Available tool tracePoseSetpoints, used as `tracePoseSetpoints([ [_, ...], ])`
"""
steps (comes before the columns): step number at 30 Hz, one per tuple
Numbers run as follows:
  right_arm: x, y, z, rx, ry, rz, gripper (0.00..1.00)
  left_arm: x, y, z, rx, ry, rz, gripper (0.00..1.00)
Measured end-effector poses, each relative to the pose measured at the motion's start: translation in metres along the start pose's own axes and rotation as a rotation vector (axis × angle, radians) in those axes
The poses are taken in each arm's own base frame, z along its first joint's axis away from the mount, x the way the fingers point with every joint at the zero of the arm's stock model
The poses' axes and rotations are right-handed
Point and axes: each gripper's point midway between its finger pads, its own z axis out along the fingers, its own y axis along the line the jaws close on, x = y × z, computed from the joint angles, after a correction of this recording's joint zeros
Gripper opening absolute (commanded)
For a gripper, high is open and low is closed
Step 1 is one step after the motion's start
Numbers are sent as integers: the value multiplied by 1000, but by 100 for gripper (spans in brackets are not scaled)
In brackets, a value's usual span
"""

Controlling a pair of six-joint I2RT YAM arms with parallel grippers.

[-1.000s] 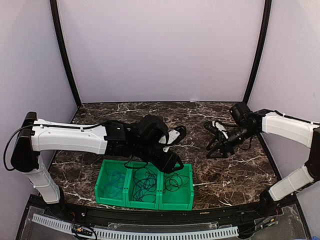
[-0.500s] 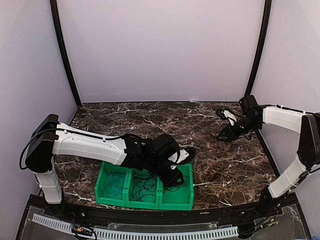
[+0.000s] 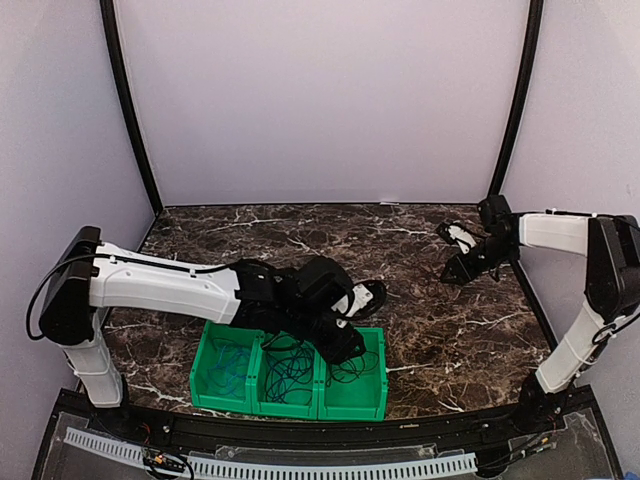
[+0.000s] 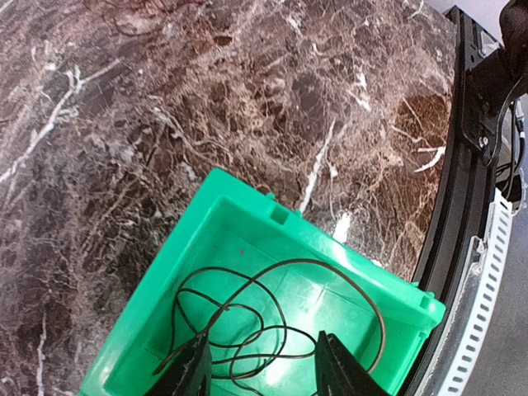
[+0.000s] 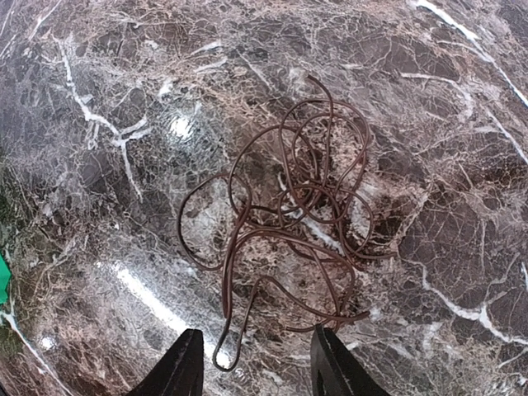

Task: Untangle the cables

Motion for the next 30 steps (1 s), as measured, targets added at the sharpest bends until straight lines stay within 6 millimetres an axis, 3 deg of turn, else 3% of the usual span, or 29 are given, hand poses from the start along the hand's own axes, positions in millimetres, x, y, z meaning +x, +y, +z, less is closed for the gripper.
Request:
tracePoseSetpoints([
  [5, 4, 0, 4, -7, 10, 2, 44, -26, 6, -25, -53, -102, 0, 50],
  [9, 11, 1, 16, -33, 38, 13, 35, -44, 16, -34, -87, -162, -29, 51],
  [14, 22, 0, 31, -61, 78, 29, 4, -68, 23, -43, -96, -236, -74, 51],
  [18, 22, 2, 29, -68, 82, 25, 0, -92, 31, -49, -102, -308, -108, 51],
  [21, 14, 5, 18, -70, 61, 13, 0, -109, 38, -47, -105, -358, -126, 53],
  [25, -5, 19, -12, -90, -2, -22, 0, -126, 45, -34, -106, -413, -143, 55],
  [30, -35, 56, -56, -133, -103, -136, 0, -154, 47, -7, -87, -478, -138, 58],
])
